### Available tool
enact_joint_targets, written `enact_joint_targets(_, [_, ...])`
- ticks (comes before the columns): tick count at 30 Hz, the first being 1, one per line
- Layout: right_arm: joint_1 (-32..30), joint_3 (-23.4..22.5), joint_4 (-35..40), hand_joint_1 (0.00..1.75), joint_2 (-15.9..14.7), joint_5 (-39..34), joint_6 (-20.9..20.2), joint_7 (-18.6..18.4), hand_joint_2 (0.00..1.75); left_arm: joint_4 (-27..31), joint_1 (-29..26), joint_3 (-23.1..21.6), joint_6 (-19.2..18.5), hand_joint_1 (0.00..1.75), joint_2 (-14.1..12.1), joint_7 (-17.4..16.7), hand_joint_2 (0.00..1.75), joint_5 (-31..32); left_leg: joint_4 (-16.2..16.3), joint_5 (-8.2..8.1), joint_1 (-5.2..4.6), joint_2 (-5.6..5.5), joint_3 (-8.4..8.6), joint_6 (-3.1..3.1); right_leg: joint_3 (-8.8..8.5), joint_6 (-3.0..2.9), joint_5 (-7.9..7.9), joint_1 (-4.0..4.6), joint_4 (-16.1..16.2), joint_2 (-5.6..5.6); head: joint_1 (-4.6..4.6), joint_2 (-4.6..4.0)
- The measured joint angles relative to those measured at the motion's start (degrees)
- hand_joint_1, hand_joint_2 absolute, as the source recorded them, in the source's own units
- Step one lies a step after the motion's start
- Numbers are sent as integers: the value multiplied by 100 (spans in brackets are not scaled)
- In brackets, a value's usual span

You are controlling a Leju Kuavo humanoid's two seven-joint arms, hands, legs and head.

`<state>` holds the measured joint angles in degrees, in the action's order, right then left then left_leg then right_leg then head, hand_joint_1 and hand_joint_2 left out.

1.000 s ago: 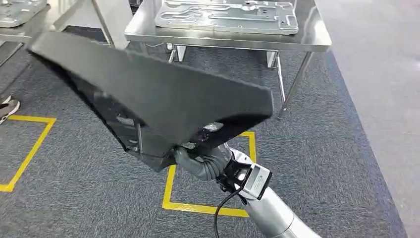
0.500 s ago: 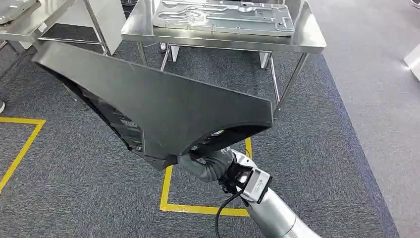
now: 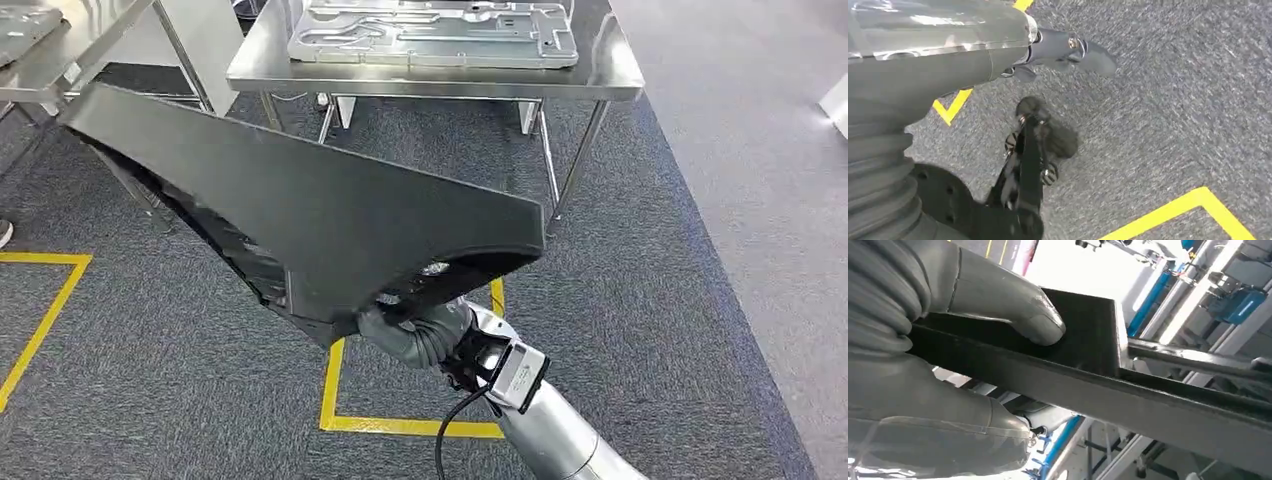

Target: Take the parts from the cabinet and place them on the table.

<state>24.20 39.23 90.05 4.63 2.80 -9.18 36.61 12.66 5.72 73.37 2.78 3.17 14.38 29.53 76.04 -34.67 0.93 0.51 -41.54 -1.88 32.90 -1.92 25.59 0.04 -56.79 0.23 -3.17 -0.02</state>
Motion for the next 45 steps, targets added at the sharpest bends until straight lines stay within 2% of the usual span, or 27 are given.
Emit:
enact_joint_targets(1, [0, 0, -4, 175, 0, 0, 0, 0, 175, 0, -9, 0, 0, 0, 2, 0, 175, 0, -55, 124, 0, 0, -6, 2, -9, 5, 16, 2, -13, 14, 0, 0])
enact_joint_targets(2, [2, 0, -4, 175, 0, 0, 0, 0, 175, 0, -11, 0, 0, 0, 2, 0, 175, 0, -386, 366, 0, 0, 132, 9, -24, 14, 35, 2, -28, 29, 0, 0])
enact_joint_targets(4, [4, 0, -4, 175, 2, 0, 0, 0, 175, 2, -7, 0, -2, 0, -2, 2, 175, 0, -1431, 913, 0, -1, 624, 44, -75, 45, 88, 1, -60, 42, 0, 0])
enact_joint_targets(5, [5, 0, -4, 175, 2, 0, 0, 0, 175, 2, -8, 0, -2, 0, -4, 4, 175, 0, -1751, 918, -5, -17, 780, 83, -78, 67, 116, 3, -72, 43, 0, 0])
enact_joint_targets(6, [14, 0, -4, 175, 2, 0, 0, 4, 175, 2, 4, 0, -4, 0, -4, 4, 175, 4, -1820, 894, -45, -24, 803, 123, -45, 93, 127, 42, -109, 54, 0, 0])
enact_joint_targets(9, [14, 0, -4, 175, 2, 11, 0, 4, 175, 0, -10, 0, -7, 0, -4, 7, 175, 2, -1803, 894, -43, -25, 778, 200, -47, 173, 122, 25, -74, 55, 0, 0])
enact_joint_targets(11, [27, 0, 0, 175, 2, 18, 0, 7, 175, 0, 4, 0, -11, 0, 4, 7, 175, 2, -1878, 921, 7, -17, 837, 262, -16, 246, 260, 31, -227, 42, 2, 0])
enact_joint_targets(12, [41, 0, 0, 175, 2, 17, 0, 9, 175, 0, 7, 0, -11, 0, 4, 9, 175, -2, -1878, 917, 9, -12, 839, 291, 142, 267, 453, 19, -555, 38, 0, 0])
enact_joint_targets(14, [23, 0, -2, 175, -7, 20, 0, 9, 175, 2, 8, 0, -18, 0, 4, 9, 175, -2, -1877, 903, 5, -9, 836, 309, 686, 304, 890, -16, -1591, 32, 2, 0])
enact_joint_targets(15, [8, 0, -4, 175, -9, 20, -2, 9, 175, 2, 7, 0, -17, 0, 2, 9, 175, -2, -1876, 894, 4, -9, 839, 307, 892, 313, 952, -27, -1938, 31, 0, 0])
enact_joint_targets(16, [0, 0, -7, 175, -9, 24, -2, 9, 175, 2, 7, 0, -17, 0, 2, 9, 175, -2, -1876, 885, 4, -9, 850, 305, 950, 317, 869, -36, -1977, 27, 0, 0])
enact_joint_targets(18, [2, 0, -7, 175, -9, 24, -20, 13, 175, 2, 4, 0, -20, 0, 2, 7, 175, -2, -1875, 858, 5, -14, 900, 290, 670, 301, 390, -43, -1320, 10, 0, 0])
enact_joint_targets(19, [7, 0, -7, 175, -9, 24, -20, 15, 175, 2, 6, 0, -20, 0, 4, 7, 175, -2, -1875, 836, 5, -16, 940, 270, 381, 272, 79, -41, -703, 3, 0, 0])
enact_joint_targets(20, [14, 0, -7, 175, -7, 24, -20, 17, 175, 0, 5, 0, -20, 0, 4, 7, 175, -2, -1876, 816, 5, -17, 957, 248, 160, 234, -85, -33, -224, -17, 2, 0])
enact_joint_targets(21, [27, 0, -4, 175, -2, 26, -24, 22, 175, 2, 11, 0, -17, 0, 4, 7, 175, -2, -1850, 788, -38, -18, 945, 206, 110, 224, 5, 8, -95, -25, 2, 0])
enact_joint_targets(23, [24, 0, -4, 175, -2, 31, -48, 33, 175, 2, 14, 0, -17, 0, 4, 2, 175, -2, -1866, 774, -32, -10, 943, 147, 134, 188, 12, 14, -113, 0, 0, 0])
enact_joint_targets(26, [26, 0, 0, 175, 15, 39, -96, 35, 175, 2, 30, 0, -17, 0, 4, 9, 175, -2, -1776, 689, 1, -2, 980, 44, 17, 78, 2, -20, -19, 13, 0, 0])
enact_joint_targets(27, [41, 0, 0, 175, 24, 37, -96, 39, 175, 0, 31, 0, -20, 0, 9, 11, 175, -2, -1517, 545, -3, -7, 858, 29, -18, 47, 22, -27, -2, 6, 0, 0])
enact_joint_targets(29, [41, 0, 0, 175, 31, 37, -96, 42, 175, 2, 26, 0, -20, 0, 2, 9, 175, 0, -558, 123, 5, -9, 343, -2, -44, 9, 47, -9, -10, 6, 0, 0])
enact_joint_targets(30, [29, 0, -2, 175, 31, 39, -96, 42, 175, 2, 16, 0, -20, 0, 0, 11, 175, 2, -136, 15, 5, -9, 89, -11, -51, 0, 64, 0, -14, 10, 0, 0])
enact_joint_targets(31, [20, 0, -2, 175, 31, 39, -96, 42, 175, 2, 9, 0, -20, 0, 0, 11, 175, 0, 24, 58, 5, -9, -55, -10, -68, -2, 85, 9, -19, 18, 0, 0])
enact_joint_targets(32, [15, 0, -2, 175, 31, 39, -96, 42, 175, 2, 5, 0, -20, 0, 0, 9, 175, 0, -129, 244, 5, -9, -33, 2, -102, 2, 112, 15, -20, 28, 0, 0])
enact_joint_targets(35, [13, 0, 0, 175, 31, 39, -96, 42, 175, 2, 6, 0, -26, 0, -9, 13, 175, 0, -1512, 1083, 2, -10, 547, 67, -239, 37, 215, 24, -31, 44, 0, 0])
enact_joint_targets(36, [13, 0, 0, 175, 31, 37, -96, 42, 175, 2, 13, 0, -31, 0, -13, 13, 175, 2, -1731, 1009, -38, -21, 689, 117, -254, 74, 252, 55, -33, 43, 2, 0])
enact_joint_targets(41, [-6, -4, 44, 175, 31, 42, -96, 52, 175, 2, 16, 0, -46, 0, -11, 15, 175, 2, -1863, 989, -16, -27, 734, 249, -255, 229, 332, 63, -61, 47, 0, 0])
enact_joint_targets(42, [0, -7, 79, 175, 31, 48, -94, 61, 175, 2, 19, 0, -48, 0, -11, 15, 175, -9, -1868, 974, -11, -21, 753, 284, -167, 254, 457, 42, -275, 36, 2, 0])
enact_joint_targets(45, [-52, -24, 98, 175, 11, 41, -127, 61, 175, 2, 28, 0, -52, 0, -13, 15, 175, -7, -1862, 932, -19, 5, 764, 336, 627, 299, 990, 2, -1640, 30, 0, 0])
